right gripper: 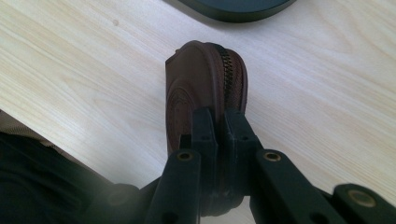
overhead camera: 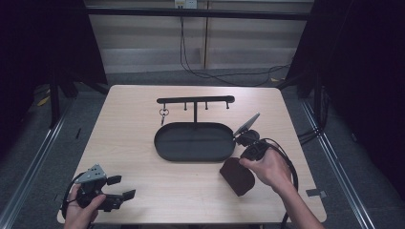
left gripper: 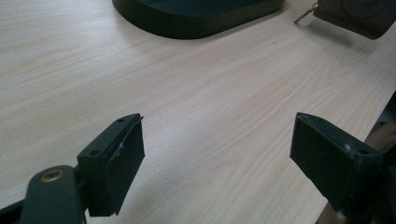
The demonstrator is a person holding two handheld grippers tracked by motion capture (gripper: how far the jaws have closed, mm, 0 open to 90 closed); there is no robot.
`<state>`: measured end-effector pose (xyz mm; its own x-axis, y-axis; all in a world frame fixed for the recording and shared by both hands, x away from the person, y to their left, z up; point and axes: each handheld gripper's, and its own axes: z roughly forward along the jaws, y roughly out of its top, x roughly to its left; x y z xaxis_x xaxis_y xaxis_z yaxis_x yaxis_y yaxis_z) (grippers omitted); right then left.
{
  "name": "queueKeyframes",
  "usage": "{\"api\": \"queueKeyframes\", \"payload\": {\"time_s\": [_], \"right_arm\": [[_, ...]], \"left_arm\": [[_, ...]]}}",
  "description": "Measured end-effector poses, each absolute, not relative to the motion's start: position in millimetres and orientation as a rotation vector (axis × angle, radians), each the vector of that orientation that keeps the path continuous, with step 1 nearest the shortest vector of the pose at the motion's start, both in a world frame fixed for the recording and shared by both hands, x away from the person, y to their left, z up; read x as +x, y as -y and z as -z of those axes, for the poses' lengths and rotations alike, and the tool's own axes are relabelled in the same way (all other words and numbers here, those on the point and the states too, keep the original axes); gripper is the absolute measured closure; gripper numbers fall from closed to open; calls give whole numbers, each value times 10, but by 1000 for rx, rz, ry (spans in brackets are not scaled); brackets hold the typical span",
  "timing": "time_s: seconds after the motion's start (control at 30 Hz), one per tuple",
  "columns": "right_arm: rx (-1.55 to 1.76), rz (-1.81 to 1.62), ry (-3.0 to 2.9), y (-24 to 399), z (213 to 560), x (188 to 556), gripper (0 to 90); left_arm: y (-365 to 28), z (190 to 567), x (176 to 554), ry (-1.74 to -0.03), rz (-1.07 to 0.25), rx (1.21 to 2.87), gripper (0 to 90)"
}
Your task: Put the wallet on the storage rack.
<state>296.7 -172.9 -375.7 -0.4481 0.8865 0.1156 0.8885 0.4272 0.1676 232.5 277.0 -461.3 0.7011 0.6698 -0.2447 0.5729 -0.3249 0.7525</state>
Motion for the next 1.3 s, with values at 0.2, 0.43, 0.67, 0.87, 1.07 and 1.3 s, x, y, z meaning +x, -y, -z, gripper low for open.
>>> {"api": "queueKeyframes", "payload": {"time_s": [0.2, 0.43, 0.67, 0.87, 1.07, 1.3], "right_arm": [[-1648, 292, 2660, 1753, 3650, 2995, 842], [-1655, 309, 2668, 1757, 3545, 3047, 841], [-1663, 315, 2666, 1771, 3456, 3093, 841], [-1671, 317, 2675, 1749, 3358, 3137, 841], [-1686, 330, 2683, 1740, 3269, 3174, 841], [-1703, 343, 2690, 1729, 3154, 3226, 840]], "left_arm": [[-2775, 4612, 2333, -954, -134, 2020, 174], [-2774, 4613, 2344, -955, -130, 2020, 175], [-2774, 4623, 2349, -957, -124, 2017, 174], [-2779, 4622, 2349, -955, -122, 2016, 174], [-2776, 4614, 2339, -948, -126, 2021, 174], [-2765, 4617, 2337, -942, -117, 2024, 174]]}}
